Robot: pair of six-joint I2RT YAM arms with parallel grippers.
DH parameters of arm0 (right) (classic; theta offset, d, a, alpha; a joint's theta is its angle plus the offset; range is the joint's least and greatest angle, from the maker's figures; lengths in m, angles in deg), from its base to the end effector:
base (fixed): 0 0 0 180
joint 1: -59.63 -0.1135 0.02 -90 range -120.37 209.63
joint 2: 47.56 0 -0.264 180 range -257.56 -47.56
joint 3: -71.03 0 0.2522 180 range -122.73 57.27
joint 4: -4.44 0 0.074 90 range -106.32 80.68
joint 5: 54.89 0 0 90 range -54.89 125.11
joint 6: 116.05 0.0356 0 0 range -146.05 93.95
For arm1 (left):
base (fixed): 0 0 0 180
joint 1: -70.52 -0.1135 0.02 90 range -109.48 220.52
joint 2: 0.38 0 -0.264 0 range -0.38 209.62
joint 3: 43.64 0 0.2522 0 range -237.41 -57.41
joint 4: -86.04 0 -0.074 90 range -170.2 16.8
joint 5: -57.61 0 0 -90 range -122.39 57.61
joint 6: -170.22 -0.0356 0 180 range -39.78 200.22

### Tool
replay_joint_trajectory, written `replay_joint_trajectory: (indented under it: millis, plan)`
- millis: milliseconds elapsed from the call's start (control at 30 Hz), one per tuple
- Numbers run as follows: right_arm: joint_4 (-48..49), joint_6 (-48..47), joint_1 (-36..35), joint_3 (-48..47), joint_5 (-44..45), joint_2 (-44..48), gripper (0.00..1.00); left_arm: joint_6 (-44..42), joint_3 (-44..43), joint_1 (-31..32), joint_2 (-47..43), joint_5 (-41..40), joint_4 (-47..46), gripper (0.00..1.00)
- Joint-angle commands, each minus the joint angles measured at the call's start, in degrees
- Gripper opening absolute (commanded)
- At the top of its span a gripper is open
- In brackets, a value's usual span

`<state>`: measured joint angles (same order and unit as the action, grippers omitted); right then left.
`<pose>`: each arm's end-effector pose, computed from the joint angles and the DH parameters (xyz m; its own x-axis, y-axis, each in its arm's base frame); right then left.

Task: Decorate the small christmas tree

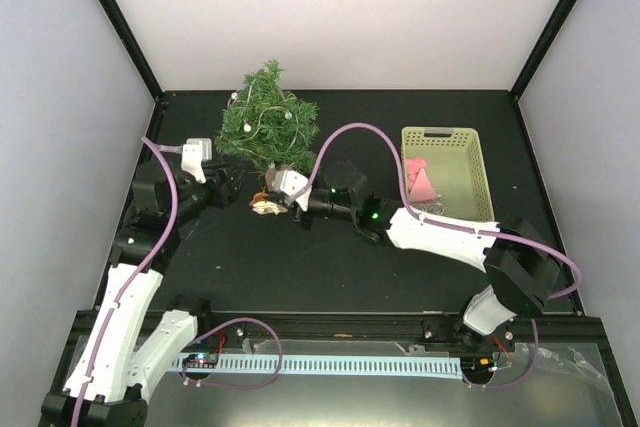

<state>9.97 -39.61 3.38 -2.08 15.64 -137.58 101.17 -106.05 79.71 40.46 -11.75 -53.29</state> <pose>0.1939 0.3116 0.2829 0.1198 -0.2186 -0.9684 -0.9643 0.2066 -0.1659 0.1522 -0.0373 0.3437 -0.4727 -0.2625 -0.8412 0.3312 0.8317 -0.4456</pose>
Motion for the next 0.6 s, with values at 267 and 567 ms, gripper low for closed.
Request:
replay_joint_trajectory:
  millis: [267, 567]
  plan:
    - [9.34, -19.09, -3.25, 6.22, 4.47, 6.76, 0.01, 3.43, -1.17, -3.85, 0.35, 17.73, -1.48, 0.51]
    - [9.39, -24.98, -4.22, 5.28, 9.16, 7.21, 0.01, 5.35, -1.65, -4.82, 1.62, 17.35, -2.18, 0.48]
